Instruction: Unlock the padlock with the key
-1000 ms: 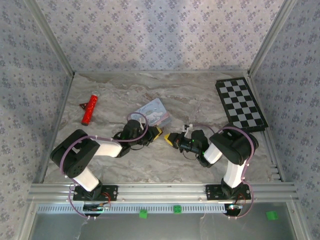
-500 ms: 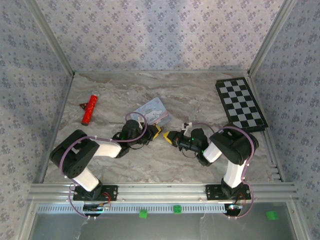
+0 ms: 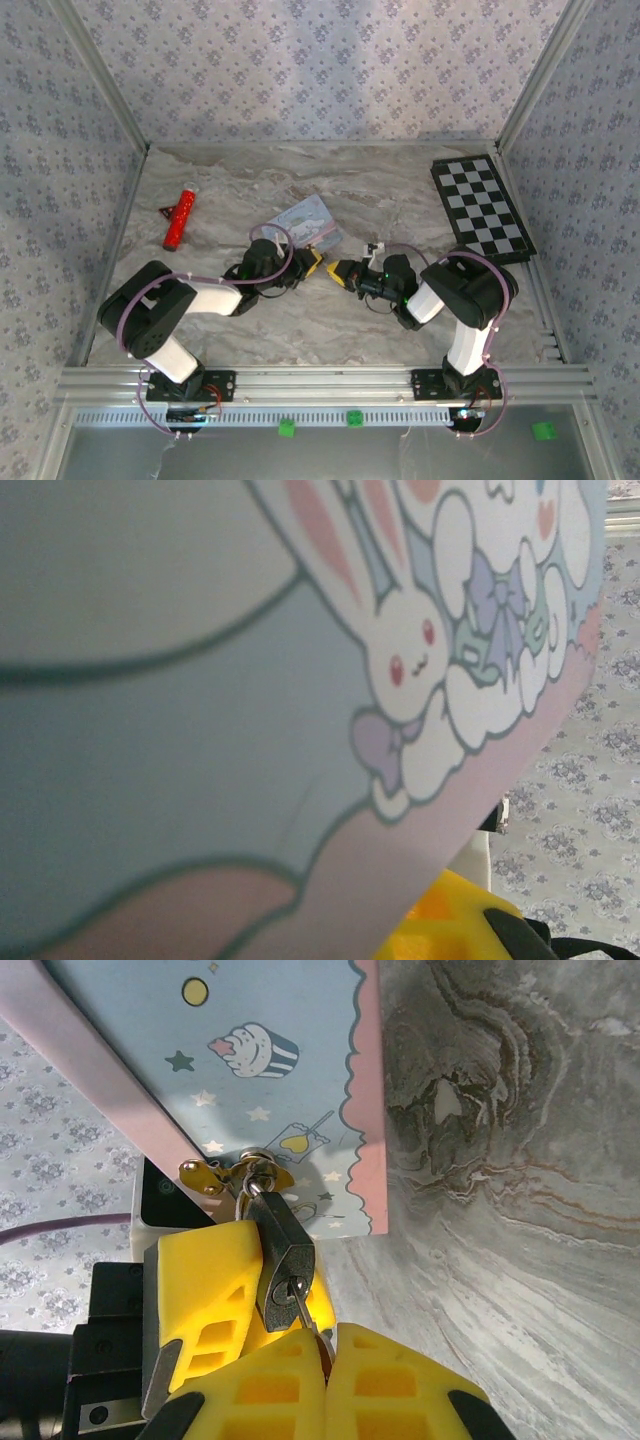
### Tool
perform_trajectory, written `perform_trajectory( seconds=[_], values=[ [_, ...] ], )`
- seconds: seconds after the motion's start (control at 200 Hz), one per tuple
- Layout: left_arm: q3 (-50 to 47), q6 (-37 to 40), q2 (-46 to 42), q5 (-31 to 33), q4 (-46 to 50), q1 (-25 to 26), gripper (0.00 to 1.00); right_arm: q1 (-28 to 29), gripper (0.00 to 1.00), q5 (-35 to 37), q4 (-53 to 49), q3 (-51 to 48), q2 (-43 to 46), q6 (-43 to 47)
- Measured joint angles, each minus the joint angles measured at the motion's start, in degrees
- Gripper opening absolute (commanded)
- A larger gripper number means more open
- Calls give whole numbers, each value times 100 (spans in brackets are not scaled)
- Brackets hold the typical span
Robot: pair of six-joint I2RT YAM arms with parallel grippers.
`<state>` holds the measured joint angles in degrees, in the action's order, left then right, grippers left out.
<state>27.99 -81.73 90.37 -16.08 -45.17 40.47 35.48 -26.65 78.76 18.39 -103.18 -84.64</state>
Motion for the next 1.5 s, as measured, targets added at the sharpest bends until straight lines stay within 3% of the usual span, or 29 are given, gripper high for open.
perform_trajectory(
  seconds=[1.099,1.499],
  values=[
    [2,7,-157,72,61,-61,8,-22,0,-105,2,179,-13,-197],
    [24,17,-157,369,101,57,8,-11,0,-92,-59,212,-13,-402]
  ],
)
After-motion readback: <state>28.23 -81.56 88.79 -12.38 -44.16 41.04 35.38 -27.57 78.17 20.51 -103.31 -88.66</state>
